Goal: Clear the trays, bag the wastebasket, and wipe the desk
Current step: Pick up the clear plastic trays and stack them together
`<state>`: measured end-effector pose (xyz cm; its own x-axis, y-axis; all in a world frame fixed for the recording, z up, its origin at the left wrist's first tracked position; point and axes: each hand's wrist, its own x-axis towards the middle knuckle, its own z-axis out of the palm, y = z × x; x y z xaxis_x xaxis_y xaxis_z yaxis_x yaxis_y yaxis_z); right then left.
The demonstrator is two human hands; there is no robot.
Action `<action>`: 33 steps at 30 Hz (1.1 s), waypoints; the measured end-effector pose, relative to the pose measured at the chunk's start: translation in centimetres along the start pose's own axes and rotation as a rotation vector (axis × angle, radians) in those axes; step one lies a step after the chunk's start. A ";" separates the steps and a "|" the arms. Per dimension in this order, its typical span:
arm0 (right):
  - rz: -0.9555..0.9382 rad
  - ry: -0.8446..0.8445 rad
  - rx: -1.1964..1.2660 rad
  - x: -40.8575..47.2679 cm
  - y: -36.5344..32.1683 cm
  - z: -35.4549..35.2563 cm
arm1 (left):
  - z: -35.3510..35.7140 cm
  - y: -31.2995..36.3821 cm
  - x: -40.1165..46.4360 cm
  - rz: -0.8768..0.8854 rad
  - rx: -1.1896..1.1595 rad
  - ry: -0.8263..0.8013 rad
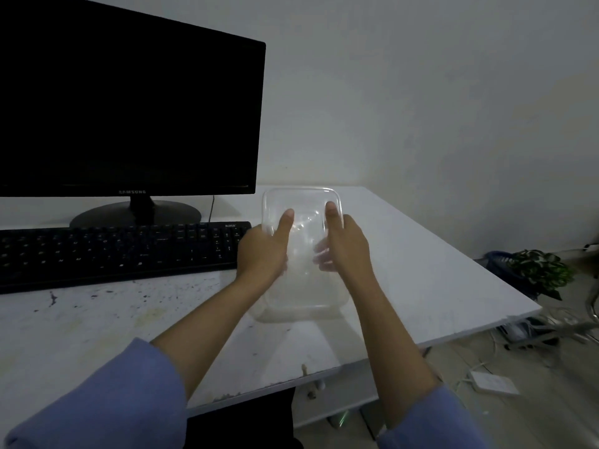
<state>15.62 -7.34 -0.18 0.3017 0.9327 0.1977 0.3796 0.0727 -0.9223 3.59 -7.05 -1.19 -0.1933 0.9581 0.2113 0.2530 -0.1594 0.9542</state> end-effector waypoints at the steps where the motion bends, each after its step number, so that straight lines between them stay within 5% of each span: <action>1: -0.001 -0.014 -0.005 -0.9 0.3 0.1 | -0.3 0.2 0.3 0.000 -0.011 0.016; 11: -0.006 0.142 0.032 -3.9 1.4 0.9 | -0.9 -0.5 -1.0 0.018 -0.030 -0.023; 22: -0.107 0.086 0.100 -5.6 -3.1 6.2 | -7.5 -0.9 -0.7 0.056 0.001 0.124; 27: -0.189 -0.021 0.184 -7.0 -7.3 11.4 | -14.7 0.0 0.2 0.074 0.033 0.237; 33: -0.279 -0.359 0.384 -13.6 -13.0 20.3 | -28.2 -0.8 -2.8 0.011 0.066 0.604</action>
<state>-11.18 -13.83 2.37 -0.1044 0.9163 0.3867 0.0384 0.3923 -0.9190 -22.77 -16.36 3.41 -0.6893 0.6489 0.3223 0.3128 -0.1347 0.9402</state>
